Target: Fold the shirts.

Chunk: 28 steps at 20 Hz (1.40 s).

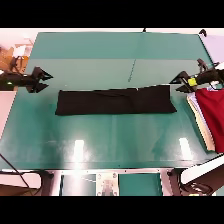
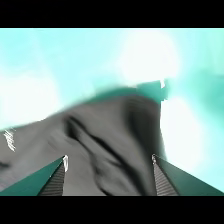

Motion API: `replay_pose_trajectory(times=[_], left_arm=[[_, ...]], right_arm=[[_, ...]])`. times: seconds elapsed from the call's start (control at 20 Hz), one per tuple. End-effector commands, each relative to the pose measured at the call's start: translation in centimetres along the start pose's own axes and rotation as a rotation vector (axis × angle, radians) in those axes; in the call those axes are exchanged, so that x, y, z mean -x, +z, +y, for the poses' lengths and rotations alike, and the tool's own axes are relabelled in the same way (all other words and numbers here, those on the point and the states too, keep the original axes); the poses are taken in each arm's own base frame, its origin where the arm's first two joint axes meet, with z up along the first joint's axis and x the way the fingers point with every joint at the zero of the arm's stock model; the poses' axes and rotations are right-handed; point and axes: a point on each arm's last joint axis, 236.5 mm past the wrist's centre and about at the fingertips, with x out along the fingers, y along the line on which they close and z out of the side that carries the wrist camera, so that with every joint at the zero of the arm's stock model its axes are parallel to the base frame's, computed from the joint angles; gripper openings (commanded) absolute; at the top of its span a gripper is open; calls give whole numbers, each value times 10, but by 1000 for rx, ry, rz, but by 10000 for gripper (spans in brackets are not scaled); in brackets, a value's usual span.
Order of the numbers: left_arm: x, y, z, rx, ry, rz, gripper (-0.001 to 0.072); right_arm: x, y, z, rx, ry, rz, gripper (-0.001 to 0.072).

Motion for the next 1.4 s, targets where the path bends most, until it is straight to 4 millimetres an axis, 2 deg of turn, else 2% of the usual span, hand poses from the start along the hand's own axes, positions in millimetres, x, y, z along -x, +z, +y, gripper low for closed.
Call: replay_pose_trajectory(times=[0.0,0.05,0.15,0.3,0.5,0.55,0.6,0.65,0.7,0.75,0.9,1.0,1.1,1.2,1.35], left_arm=[[26,-8,-4,-31,-36,87,73],[26,-10,-8,-50,-46,95,22],[22,-18,-21,-88,-86,117,24],[6,-34,-47,-186,-126,146,24],[-24,-69,-84,-347,-152,197,23],[-32,-79,-94,-380,-156,211,24],[-42,-91,-104,-416,-153,220,23],[-54,-103,-115,-445,-155,225,23],[-67,-114,-127,-482,-156,218,23],[-81,-125,-138,-523,-151,203,23],[-136,-158,-168,-612,-149,129,23],[-176,-197,-174,-644,-147,146,23],[-212,-242,-176,-680,-149,219,22],[-239,-280,-185,-701,-168,286,23],[-264,-315,-201,-720,-200,353,22]], right_arm=[[8,-16,-39,41,26,100,604],[1,-22,-45,66,38,136,604],[-16,-32,-45,100,97,194,603],[-48,-39,-23,114,215,240,604],[-87,-56,-2,191,233,310,599],[-90,-54,2,207,227,300,502],[-90,-52,5,217,225,293,284],[-87,-48,7,225,225,285,136],[-83,-47,10,237,228,284,42],[-77,-45,14,253,232,284,20],[-43,-37,39,315,240,245,19],[-9,-37,66,374,258,214,19],[29,-46,101,432,296,187,19],[58,-62,135,496,315,170,19],[85,-92,176,585,314,166,19]])
